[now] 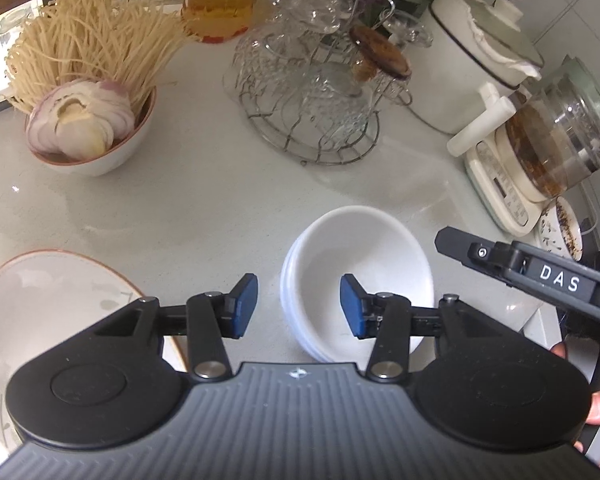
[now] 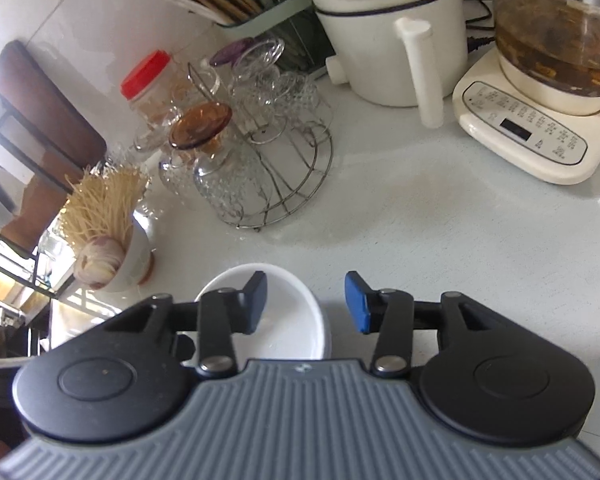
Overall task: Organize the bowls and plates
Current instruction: 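Close both grippers on the rim of the nested bowl stack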
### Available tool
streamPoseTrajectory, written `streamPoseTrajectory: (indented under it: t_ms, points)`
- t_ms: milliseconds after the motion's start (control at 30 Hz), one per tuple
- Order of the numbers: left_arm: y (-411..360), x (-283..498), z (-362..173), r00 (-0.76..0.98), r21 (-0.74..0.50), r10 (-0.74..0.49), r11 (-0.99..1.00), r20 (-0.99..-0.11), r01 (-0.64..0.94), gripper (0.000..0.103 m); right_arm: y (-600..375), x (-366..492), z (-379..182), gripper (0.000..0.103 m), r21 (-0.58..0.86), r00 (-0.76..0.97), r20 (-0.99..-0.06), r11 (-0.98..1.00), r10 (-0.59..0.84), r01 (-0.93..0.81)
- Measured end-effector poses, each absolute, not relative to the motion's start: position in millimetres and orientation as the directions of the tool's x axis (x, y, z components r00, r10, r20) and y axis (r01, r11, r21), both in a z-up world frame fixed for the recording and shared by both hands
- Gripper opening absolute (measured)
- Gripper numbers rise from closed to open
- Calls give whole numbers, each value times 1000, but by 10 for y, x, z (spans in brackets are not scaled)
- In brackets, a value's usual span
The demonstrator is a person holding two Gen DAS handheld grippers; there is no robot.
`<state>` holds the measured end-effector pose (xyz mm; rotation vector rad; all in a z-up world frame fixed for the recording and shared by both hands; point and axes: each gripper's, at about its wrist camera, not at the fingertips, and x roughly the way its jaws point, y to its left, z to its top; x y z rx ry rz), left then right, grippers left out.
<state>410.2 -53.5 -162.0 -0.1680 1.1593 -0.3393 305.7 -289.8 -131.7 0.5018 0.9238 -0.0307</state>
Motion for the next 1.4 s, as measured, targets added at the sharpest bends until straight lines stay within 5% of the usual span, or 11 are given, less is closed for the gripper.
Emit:
streamPoseTrajectory:
  t_ms: [167, 467, 900, 1400]
  points:
    - [-564, 4109, -1635, 358, -313, -358, 933, -862, 179, 62, -3014, 3008, -1372, 81, 436, 621, -759, 861, 195, 263]
    - [-551, 4128, -1779, 342, -342, -388, 921, -856, 188, 63, -3178, 3002, -1665, 80, 527, 584, -760, 796, 285, 297]
    - [-470, 4098, -2040, 302, -441, -459, 888, -836, 128, 51, -3048, 2944, -1956, 39, 556, 514, -779, 775, 360, 300]
    - [-523, 4147, -2109, 289, -436, -449, 893, -845, 111, 42, -3037, 3031, -1999, 27, 572, 515, -764, 778, 388, 262]
